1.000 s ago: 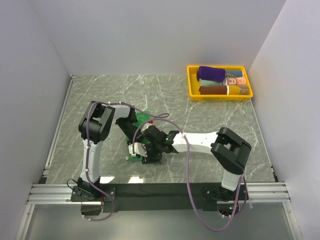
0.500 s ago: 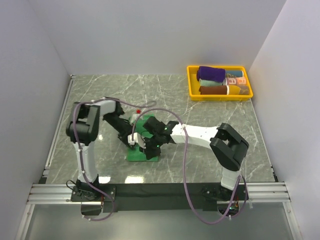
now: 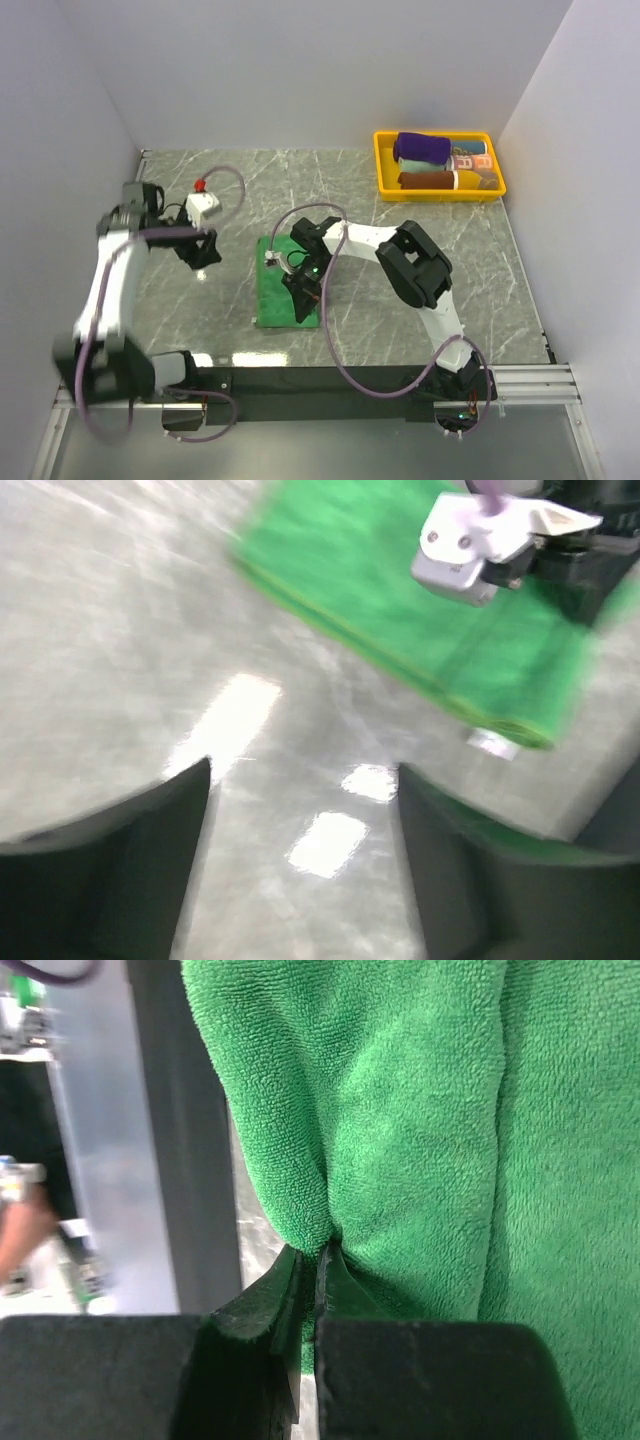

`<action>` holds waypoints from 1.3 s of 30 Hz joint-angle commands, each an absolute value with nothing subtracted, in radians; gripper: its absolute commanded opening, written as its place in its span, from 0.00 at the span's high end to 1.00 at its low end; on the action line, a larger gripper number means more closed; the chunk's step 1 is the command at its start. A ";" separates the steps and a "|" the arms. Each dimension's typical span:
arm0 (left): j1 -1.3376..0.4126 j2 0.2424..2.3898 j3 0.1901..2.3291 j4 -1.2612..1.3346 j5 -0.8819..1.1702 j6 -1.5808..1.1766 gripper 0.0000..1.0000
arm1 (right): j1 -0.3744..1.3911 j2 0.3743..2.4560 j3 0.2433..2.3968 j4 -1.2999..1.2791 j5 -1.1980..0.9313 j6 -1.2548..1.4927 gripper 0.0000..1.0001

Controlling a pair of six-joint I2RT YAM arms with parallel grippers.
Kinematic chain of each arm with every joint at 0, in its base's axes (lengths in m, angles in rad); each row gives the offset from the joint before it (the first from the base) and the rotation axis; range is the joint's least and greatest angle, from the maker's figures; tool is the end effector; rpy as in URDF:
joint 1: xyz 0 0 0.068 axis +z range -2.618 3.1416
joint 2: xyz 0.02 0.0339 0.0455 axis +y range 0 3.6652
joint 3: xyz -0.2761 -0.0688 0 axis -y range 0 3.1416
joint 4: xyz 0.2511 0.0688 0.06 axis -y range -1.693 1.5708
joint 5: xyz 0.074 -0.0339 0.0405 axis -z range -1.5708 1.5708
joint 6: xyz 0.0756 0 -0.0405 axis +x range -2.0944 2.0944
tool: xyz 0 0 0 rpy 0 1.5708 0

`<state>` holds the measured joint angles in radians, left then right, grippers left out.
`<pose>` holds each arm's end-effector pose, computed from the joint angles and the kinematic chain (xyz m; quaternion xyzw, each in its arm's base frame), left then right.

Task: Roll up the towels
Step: Roll the towel

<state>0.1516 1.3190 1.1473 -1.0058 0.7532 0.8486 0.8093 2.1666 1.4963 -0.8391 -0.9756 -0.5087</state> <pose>0.2632 -0.0121 0.2778 0.3790 0.8326 -0.2294 0.3324 0.2418 0.3444 0.1169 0.5520 -0.6893 -0.4672 0.0433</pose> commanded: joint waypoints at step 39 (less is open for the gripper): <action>-0.973 1.124 0.511 -0.236 0.049 0.699 0.52 | 0.730 2.545 1.761 -1.187 -1.233 -0.511 1.00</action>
<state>-0.9672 1.0794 0.5228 -0.3355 0.0914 0.6930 0.7280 2.5084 1.7538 -1.2140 -1.3075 -0.4881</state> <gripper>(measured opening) 0.495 0.041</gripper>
